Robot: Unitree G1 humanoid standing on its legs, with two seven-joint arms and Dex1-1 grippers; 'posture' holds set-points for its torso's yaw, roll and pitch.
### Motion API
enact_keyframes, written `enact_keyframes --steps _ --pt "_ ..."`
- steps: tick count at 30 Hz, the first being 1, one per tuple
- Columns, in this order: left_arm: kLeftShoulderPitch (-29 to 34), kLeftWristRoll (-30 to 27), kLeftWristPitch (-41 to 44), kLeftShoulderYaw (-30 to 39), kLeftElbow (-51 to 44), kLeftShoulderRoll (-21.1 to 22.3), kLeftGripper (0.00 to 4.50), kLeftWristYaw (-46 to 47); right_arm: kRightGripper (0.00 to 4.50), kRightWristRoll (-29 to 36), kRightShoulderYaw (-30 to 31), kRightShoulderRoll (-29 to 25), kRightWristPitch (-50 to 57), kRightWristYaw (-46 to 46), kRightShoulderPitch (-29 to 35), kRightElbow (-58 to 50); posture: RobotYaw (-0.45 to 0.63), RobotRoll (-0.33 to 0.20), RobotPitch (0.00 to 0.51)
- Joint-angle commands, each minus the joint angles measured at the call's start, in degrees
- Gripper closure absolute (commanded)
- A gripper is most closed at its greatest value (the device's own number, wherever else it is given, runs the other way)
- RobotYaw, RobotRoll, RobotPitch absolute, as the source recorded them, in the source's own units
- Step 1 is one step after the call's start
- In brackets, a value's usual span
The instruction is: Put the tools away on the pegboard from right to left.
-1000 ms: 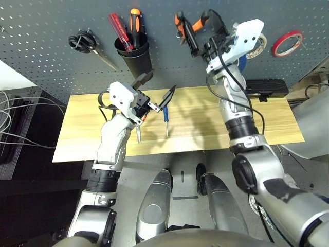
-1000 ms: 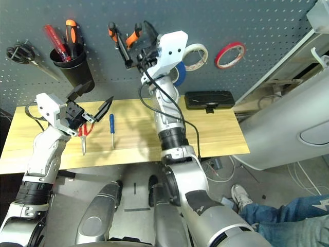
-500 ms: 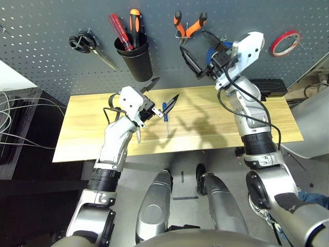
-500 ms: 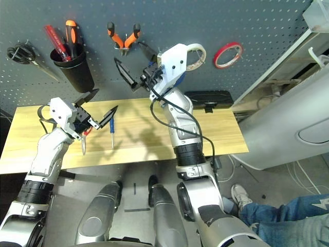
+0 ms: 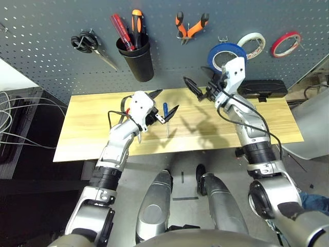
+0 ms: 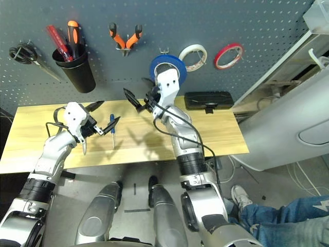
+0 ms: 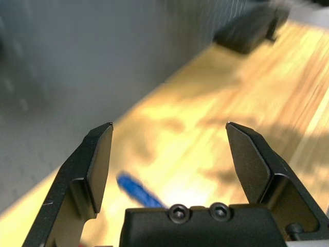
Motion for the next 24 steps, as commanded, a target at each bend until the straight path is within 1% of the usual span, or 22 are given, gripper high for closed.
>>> enact_keyframes --steps 1,3,8,11,15,20,24 --pt "-1.0 2.53 0.81 -1.99 4.66 -0.62 0.0 0.65 0.06 -1.2 1.02 -0.77 -0.22 1.03 2.26 1.67 0.23 0.0 0.285" --pt "-3.03 4.1 -0.48 -2.34 8.04 -1.11 0.0 2.25 0.06 -1.48 1.03 -1.31 -0.45 1.38 3.07 2.2 0.23 0.0 0.285" --pt "-10.28 3.63 0.41 -0.41 18.42 -4.46 0.0 6.52 0.06 -2.0 0.93 -2.89 -0.34 2.01 4.88 3.03 0.22 0.0 0.301" --pt "-13.4 4.15 -0.14 -0.5 23.14 -5.57 0.0 7.14 0.06 -1.94 1.16 -3.52 0.39 2.47 5.71 2.42 0.21 0.0 0.305" --pt "-17.06 2.93 2.19 1.0 29.13 -8.07 0.0 7.84 0.06 -1.81 1.35 -4.14 1.13 3.0 6.94 1.03 0.19 0.0 0.316" --pt "-19.04 3.93 4.46 0.75 33.98 -9.6 0.0 8.76 0.06 -1.77 1.44 -4.4 2.28 2.76 8.04 -0.81 0.18 0.0 0.331" --pt "-20.81 4.45 7.25 1.41 38.5 -10.23 0.0 12.05 0.06 -1.61 1.64 -4.07 3.41 2.42 8.94 -2.59 0.17 0.0 0.338"
